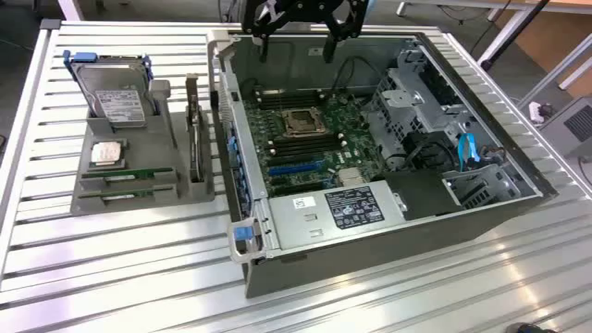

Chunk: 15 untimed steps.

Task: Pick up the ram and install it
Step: 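Reach for the ram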

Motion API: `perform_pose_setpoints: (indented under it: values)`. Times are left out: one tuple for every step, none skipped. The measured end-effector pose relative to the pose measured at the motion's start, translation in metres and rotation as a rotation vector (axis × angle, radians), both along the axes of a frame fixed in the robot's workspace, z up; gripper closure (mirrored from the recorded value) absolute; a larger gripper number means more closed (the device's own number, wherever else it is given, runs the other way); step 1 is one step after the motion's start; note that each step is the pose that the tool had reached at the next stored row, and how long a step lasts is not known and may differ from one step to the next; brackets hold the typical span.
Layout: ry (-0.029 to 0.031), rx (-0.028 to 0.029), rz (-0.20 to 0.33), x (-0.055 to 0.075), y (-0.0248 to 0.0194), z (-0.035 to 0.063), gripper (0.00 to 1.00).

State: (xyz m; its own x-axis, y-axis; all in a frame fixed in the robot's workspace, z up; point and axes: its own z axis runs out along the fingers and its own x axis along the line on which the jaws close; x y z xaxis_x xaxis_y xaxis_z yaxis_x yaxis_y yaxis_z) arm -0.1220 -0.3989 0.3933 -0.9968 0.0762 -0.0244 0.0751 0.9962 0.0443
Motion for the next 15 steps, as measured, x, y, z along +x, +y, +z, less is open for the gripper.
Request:
perform_pose_setpoints:
  values:
    - [0.0, 0.0, 0.0, 0.0, 0.0, 0.0, 0.01]
    - [0.0, 0.0, 0.0, 0.0, 0.0, 0.0, 0.01]
    - [0.0, 0.0, 0.0, 0.0, 0.0, 0.0, 0.01]
    - [0.0, 0.0, 0.0, 0.0, 0.0, 0.0, 0.01]
    - [0.0, 0.0, 0.0, 0.0, 0.0, 0.0, 0.01]
    - [0.0, 0.0, 0.0, 0.0, 0.0, 0.0, 0.01]
    - [0.0, 0.0, 0.0, 0.0, 0.0, 0.0, 0.01]
    - [0.0, 0.0, 0.0, 0.0, 0.0, 0.0, 0.01]
    - [0.0, 0.0, 0.0, 0.0, 0.0, 0.0, 0.01]
    - [0.0001, 0.0, 0.0, 0.0, 0.0, 0.0, 0.01]
    - [0.0, 0.0, 0.0, 0.0, 0.0, 0.0, 0.01]
    - [0.0, 0.0, 0.0, -0.0004, 0.0001, 0.0, 0.01]
    - [0.0, 0.0, 0.0, -0.0015, 0.0, 0.0, 0.01]
    - [0.0, 0.0, 0.0, -0.0031, -0.0001, 0.0, 0.01]
    - [0.0, 0.0, 0.0, -0.0048, -0.0002, 0.0, 0.01]
